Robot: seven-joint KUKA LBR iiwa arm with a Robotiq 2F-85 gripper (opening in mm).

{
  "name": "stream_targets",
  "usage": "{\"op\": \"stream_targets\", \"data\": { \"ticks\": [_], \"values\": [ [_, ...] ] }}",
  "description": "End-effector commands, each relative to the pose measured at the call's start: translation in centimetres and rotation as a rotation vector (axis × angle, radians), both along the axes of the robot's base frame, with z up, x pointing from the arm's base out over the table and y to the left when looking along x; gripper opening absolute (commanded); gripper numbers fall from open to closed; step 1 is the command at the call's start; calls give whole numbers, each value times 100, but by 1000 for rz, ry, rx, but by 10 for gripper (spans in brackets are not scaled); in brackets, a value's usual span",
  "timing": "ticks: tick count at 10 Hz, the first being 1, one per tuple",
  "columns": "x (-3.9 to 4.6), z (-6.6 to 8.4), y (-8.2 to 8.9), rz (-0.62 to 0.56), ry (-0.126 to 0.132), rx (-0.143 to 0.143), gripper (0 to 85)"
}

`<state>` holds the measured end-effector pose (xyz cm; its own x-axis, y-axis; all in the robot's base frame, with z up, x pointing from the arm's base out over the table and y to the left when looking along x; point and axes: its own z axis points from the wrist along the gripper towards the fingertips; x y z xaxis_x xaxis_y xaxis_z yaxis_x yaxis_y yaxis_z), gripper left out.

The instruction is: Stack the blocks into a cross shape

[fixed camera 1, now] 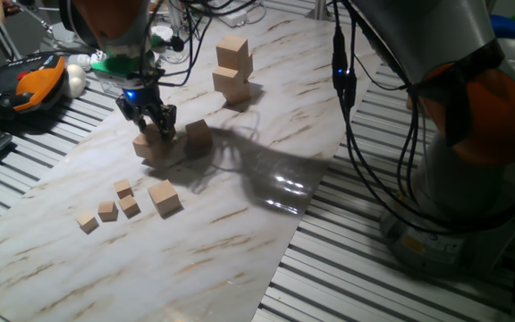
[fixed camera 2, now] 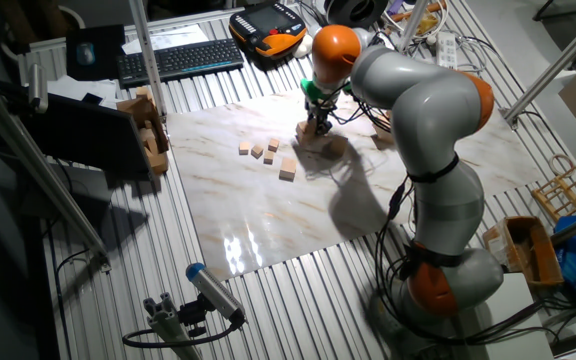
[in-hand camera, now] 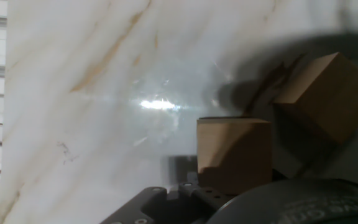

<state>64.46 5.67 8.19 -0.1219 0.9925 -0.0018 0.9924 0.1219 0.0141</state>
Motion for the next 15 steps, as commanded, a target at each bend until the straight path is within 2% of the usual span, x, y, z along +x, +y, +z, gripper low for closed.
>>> {"op": "stream_targets", "data": {
  "ticks": [1,3,5,7,10,13,15],
  "values": [
    [-15,71,-1,4,2,-6,0],
    [-74,305,-56,19,14,-15,0],
    [-166,476,-135,34,20,-34,0],
    [-293,593,-270,48,14,-20,0],
    [-446,662,-449,46,9,-10,0],
    [-491,629,-535,16,-3,-9,0],
    [-514,549,-597,21,-15,-16,0]
  ]
}}
